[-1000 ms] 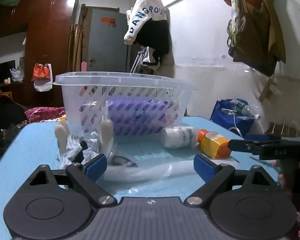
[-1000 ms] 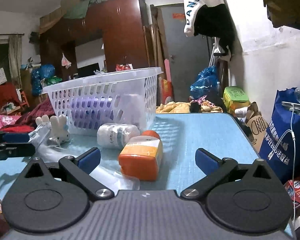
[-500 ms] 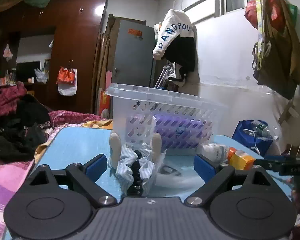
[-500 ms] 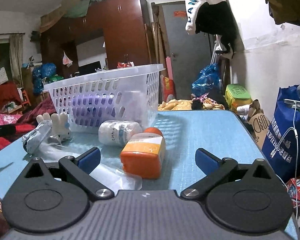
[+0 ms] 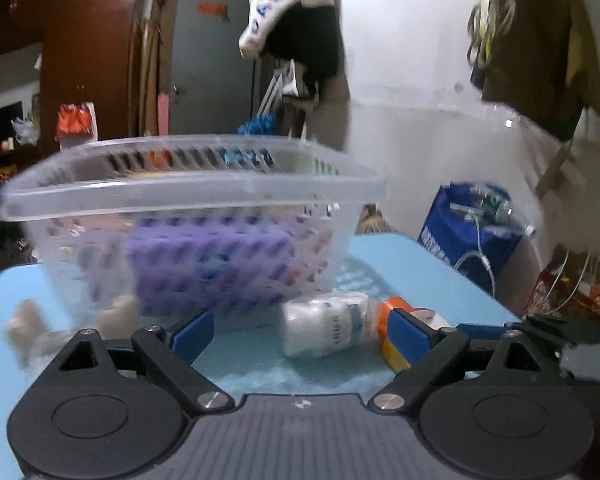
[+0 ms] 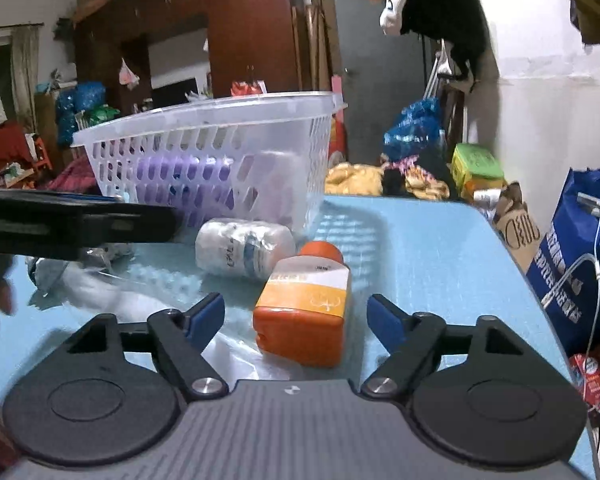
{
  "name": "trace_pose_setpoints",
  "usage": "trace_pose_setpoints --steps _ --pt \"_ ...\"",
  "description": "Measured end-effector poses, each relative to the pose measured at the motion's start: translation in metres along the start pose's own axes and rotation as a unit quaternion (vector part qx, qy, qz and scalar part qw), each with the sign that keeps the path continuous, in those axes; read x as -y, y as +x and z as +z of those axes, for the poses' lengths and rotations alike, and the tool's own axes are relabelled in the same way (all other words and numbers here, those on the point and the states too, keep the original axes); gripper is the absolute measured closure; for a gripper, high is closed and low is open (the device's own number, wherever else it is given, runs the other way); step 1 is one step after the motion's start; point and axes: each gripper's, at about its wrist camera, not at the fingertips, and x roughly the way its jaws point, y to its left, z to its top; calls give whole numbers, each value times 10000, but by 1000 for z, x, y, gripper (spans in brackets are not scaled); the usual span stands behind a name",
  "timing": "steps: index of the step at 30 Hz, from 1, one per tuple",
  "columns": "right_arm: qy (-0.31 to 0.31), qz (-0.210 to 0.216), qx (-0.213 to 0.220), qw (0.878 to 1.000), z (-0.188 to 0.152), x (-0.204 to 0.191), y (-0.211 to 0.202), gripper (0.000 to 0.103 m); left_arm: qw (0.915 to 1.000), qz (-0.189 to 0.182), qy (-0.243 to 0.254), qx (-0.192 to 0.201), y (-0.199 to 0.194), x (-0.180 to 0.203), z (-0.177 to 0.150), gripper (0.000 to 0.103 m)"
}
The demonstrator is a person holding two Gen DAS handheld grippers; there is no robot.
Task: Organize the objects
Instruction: 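Grasp the white pill bottle with left gripper while right gripper grasps the orange bottle, then carry both bottles into the basket on the bed and open both grippers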
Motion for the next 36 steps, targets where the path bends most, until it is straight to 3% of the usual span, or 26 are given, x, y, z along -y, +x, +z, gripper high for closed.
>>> trace_pose_setpoints --steps 1,3,4,13,15,16,19,31,36 --pt "-7 7 -91 10000 0 0 2 37 10000 33 -48 -70 8 3 1 8" --pt "-71 -38 -241 9997 3 1 6 41 9998 -13 -124 -182 19 7 1 8" --pt "-102 -88 -236 9996 4 2 6 47 9996 -59 -175 -232 23 7 1 8" --pt "-65 -202 -172 9996 -4 20 -9 48 9986 143 -19 -502 46 25 -5 8" --pt "-62 -178 -159 9997 -3 22 -8 48 9985 153 -17 -522 47 27 -5 18" --pt "-92 -185 -150 9997 -3 22 -7 48 9982 214 33 -563 49 29 -6 29" --pt "-139 -121 -21 9998 -2 22 -9 48 9985 232 106 -478 46 31 -7 30" --pt "-250 57 629 9977 16 27 -57 49 9979 -179 38 615 -61 -4 -1 30" --pt "-357 172 1260 9912 58 13 -93 49 9931 -12 -133 1161 -108 -36 36 30"
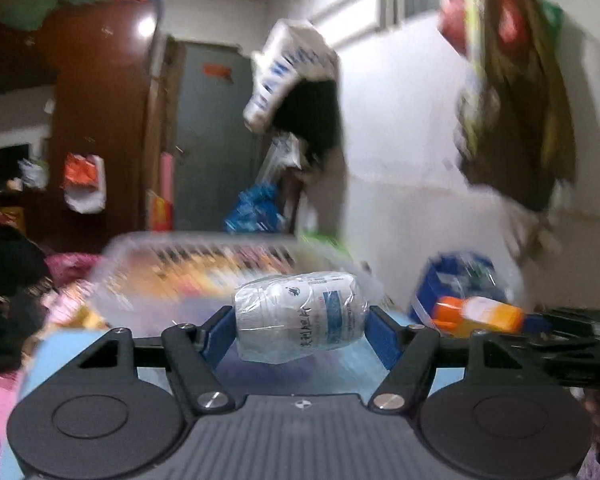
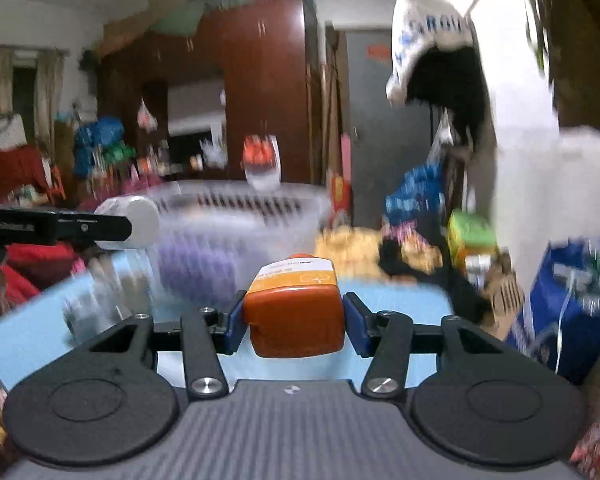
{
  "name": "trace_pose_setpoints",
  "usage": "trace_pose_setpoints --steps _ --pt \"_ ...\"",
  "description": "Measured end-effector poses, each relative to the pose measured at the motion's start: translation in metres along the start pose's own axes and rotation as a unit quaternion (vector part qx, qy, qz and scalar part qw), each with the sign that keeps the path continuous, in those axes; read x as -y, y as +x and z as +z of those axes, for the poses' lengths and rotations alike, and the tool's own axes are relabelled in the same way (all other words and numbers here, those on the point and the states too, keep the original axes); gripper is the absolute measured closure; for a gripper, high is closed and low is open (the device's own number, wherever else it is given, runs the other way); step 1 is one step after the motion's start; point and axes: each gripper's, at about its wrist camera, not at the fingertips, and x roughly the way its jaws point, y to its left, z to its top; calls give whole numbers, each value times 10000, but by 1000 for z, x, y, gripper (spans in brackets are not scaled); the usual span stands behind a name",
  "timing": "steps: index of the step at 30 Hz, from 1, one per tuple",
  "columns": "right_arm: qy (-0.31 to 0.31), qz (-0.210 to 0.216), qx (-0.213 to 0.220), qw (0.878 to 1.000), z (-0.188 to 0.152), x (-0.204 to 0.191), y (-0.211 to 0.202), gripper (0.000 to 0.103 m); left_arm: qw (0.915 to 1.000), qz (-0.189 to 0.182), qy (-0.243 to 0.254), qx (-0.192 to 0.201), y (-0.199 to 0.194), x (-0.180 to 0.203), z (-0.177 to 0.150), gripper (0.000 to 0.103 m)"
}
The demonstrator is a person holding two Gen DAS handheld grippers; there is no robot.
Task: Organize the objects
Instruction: 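Carry both bottles into the basket on the bed and open both grippers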
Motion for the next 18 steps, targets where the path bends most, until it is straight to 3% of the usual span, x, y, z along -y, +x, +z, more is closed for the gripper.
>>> trace_pose_setpoints --steps 3,7,12,15,18 --pt "-131 99 120 9998 44 -15 22 49 9997 253 26 -39 14 -21 42 30" --pt "-193 106 -386 9990 79 -31 93 49 9953 423 -211 -846 75 -57 73 30" --pt "-69 102 -1145 9934 76 -34 162 49 9865 380 -155 -1588 132 -79 68 30" --pt "-12 -33 -1398 9902 70 -30 185 49 9834 466 -151 -1748 144 -86 60 30" --pt "45 -46 -1550 9879 61 -27 195 49 9847 482 -192 -1666 146 -90 55 29"
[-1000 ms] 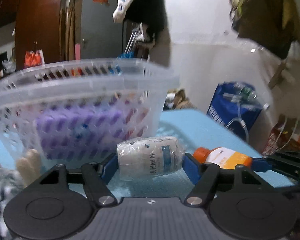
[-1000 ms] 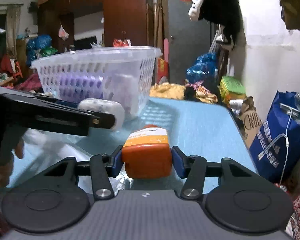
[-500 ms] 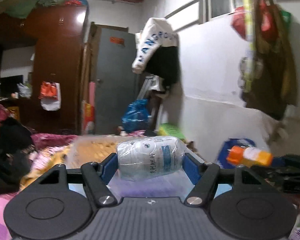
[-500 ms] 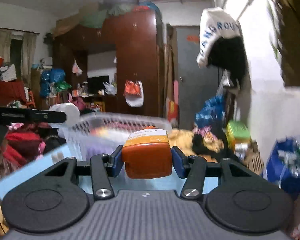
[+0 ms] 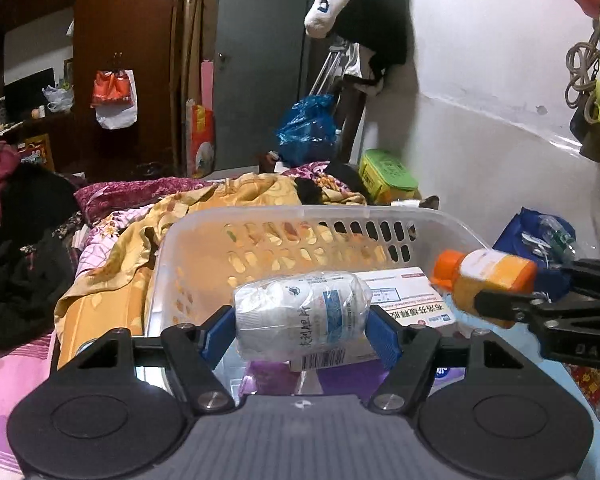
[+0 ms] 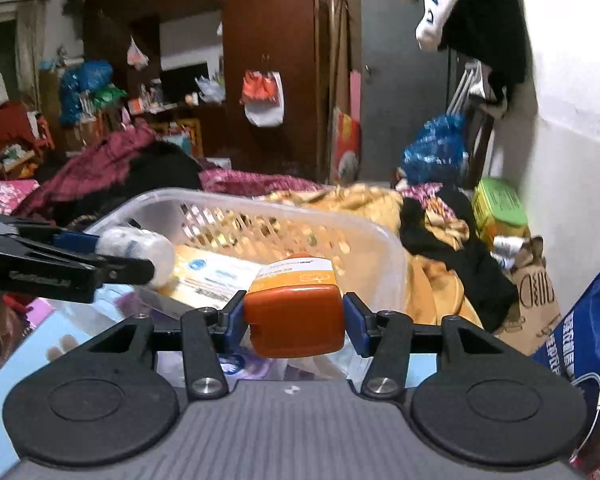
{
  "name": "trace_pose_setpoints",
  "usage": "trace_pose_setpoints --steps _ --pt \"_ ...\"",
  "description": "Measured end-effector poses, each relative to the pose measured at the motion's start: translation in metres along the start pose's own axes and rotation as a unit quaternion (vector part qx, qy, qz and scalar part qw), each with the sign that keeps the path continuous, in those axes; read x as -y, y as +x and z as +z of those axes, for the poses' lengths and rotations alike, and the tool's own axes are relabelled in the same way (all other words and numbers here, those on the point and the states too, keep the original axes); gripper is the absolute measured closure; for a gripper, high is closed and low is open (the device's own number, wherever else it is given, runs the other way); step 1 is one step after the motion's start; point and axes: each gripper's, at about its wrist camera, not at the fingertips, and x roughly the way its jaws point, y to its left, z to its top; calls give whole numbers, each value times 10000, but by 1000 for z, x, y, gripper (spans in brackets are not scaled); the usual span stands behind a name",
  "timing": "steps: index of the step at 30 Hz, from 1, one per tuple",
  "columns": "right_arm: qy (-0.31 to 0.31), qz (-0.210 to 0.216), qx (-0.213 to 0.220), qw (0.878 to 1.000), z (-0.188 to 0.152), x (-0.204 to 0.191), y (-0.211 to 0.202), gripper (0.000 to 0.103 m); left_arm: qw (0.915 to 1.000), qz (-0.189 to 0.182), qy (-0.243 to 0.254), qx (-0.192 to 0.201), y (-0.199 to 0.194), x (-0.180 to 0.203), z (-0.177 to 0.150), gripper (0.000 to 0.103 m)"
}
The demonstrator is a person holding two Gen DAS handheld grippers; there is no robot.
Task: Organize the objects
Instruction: 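Carry both bottles into the basket on the bed and open both grippers, then move both grippers back to the table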
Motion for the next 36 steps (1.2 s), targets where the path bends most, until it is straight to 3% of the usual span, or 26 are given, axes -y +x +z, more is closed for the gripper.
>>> trace_pose_setpoints --steps 6,9,11,13,16,20,22,28,33,36 --pt "76 86 -29 9999 -12 2 -9 48 9992 108 349 172 -10 4 -17 20" --pt "36 97 115 9999 -17 0 -20 31 9978 132 265 585 -27 5 -20 14" --pt "8 126 283 9995 -18 1 -29 18 9960 43 195 873 -42 4 -25 7" --pt "105 139 497 9986 -19 5 -40 16 9942 -43 217 1057 -59 7 -32 7" --pt "104 213 1020 9945 -31 7 -68 0 9900 -95 325 1372 -87 12 -52 6" --pt "275 692 1552 9851 -73 10 -101 0 9839 -221 158 1764 -121 1 -94 0" --pt "366 877 1538 9835 -98 7 -102 0 9854 -140 -12 1694 -123 -8 -117 0" --pt "515 1118 767 9894 -143 -14 -66 0 9923 157 -590 1082 -90 -46 -156 1" --pt "529 1141 826 9886 -157 -30 -63 0 9920 68 -730 1032 -81 -59 -168 3" --pt "595 1154 966 9868 -158 -38 -69 0 9916 205 -647 1097 -83 -55 -171 3"
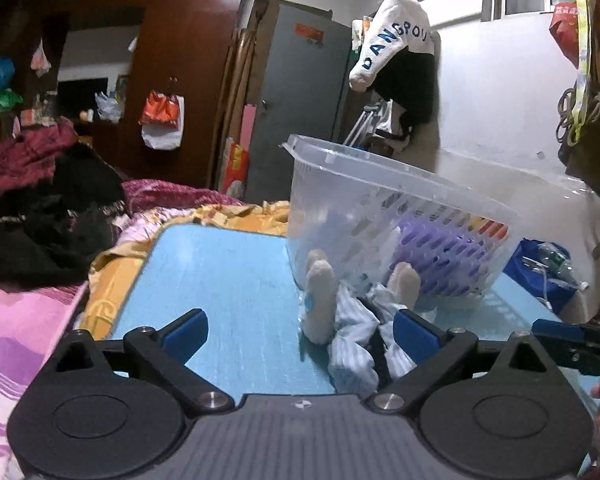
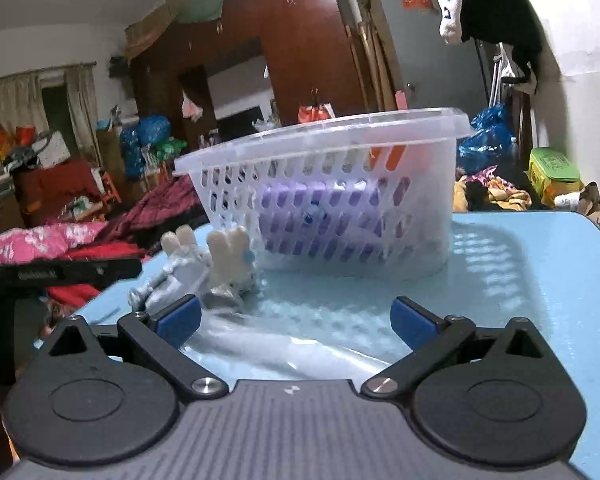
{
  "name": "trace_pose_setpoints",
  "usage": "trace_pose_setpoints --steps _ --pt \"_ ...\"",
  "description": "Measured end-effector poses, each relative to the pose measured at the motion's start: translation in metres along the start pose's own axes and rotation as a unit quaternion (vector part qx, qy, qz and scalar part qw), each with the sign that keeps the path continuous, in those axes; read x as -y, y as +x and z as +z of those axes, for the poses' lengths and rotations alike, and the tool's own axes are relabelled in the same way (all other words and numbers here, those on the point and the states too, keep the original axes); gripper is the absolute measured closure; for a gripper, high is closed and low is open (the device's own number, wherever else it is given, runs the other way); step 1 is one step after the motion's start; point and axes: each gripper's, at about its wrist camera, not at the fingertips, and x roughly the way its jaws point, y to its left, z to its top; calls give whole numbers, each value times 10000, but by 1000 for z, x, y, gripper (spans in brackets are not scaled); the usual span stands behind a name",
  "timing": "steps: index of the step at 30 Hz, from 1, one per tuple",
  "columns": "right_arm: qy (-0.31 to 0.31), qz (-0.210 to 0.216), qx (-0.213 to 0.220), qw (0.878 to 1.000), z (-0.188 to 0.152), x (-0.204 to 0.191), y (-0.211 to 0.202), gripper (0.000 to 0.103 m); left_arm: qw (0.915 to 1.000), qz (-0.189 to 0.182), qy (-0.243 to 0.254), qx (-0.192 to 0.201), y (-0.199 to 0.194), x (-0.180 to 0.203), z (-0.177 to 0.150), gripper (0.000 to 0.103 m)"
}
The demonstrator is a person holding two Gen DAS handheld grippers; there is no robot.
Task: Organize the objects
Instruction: 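Move both grippers back to the table, then grasp a white cotton glove with left gripper while right gripper grasps the other glove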
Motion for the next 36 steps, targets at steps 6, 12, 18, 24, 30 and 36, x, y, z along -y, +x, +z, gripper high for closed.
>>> trace_pose_setpoints --steps 6,12,18,24,30,36 --pt "-89 99 15 9999 15 -32 26 0 10000 18 -26 42 11 -2 10 3" --pt "-232 -216 -358 9989 29 -50 66 41 9995 53 -299 -126 29 -17 17 18" --pt "-303 -277 -483 9980 24 -56 79 50 9994 -75 -274 -179 34 -15 17 19" --pt "-256 -250 -545 9979 25 -58 82 68 9988 -102 -156 -449 52 -3 17 53" --pt "-291 -165 -534 9980 28 -59 81 80 9990 -184 4 -401 50 9 15 81" --pt "-139 165 -298 9993 30 -50 64 88 9991 -391 -176 -9 26 7 12 83"
